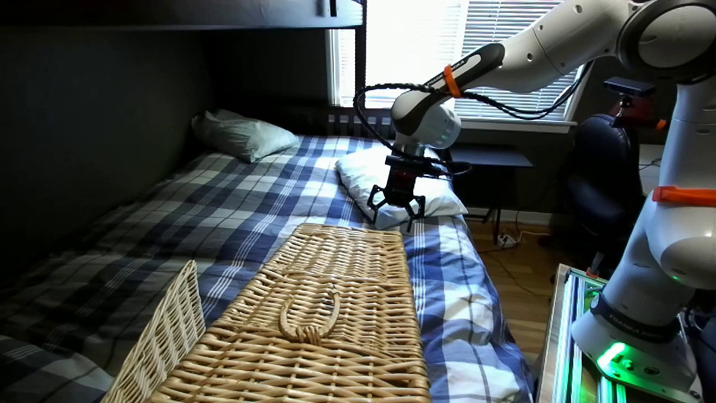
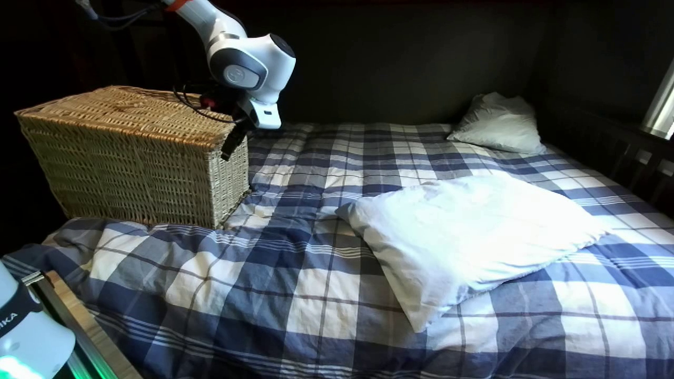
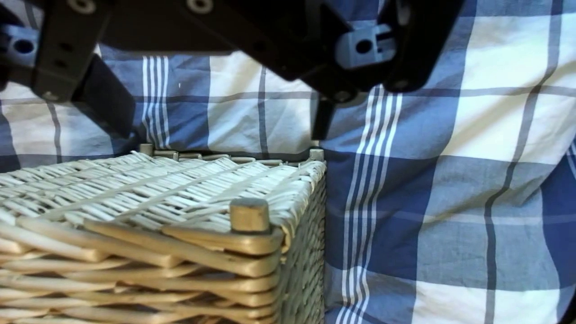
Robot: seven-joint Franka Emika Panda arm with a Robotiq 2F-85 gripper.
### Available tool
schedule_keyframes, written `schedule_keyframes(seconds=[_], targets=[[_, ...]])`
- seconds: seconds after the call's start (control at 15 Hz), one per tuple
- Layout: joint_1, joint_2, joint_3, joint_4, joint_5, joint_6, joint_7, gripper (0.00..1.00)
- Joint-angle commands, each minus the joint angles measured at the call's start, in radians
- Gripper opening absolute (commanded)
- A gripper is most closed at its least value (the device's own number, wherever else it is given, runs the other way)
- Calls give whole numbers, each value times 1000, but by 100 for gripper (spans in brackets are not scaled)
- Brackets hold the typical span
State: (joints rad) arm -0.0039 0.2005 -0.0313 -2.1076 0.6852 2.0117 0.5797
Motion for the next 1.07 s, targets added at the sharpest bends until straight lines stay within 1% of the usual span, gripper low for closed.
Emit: schedule_keyframes(seconds=[0.0, 0.47, 0.53, 0.6, 0.73, 0.8, 0.87, 0.93, 1.0], targets=[[6, 2, 4, 1, -2, -15, 15, 100], [0, 2, 8, -4, 26, -120, 3, 100], [0, 1, 8, -7, 27, -125, 1, 96], [0, 1, 8, -6, 28, -129, -2, 86], [3, 7, 8, -3, 26, -130, 3, 73], [3, 11, 8, 0, 28, -129, 4, 63], [3, 12, 8, 0, 29, -126, 3, 55], [3, 14, 8, 1, 31, -130, 3, 54], [3, 13, 8, -1, 33, -125, 4, 47]])
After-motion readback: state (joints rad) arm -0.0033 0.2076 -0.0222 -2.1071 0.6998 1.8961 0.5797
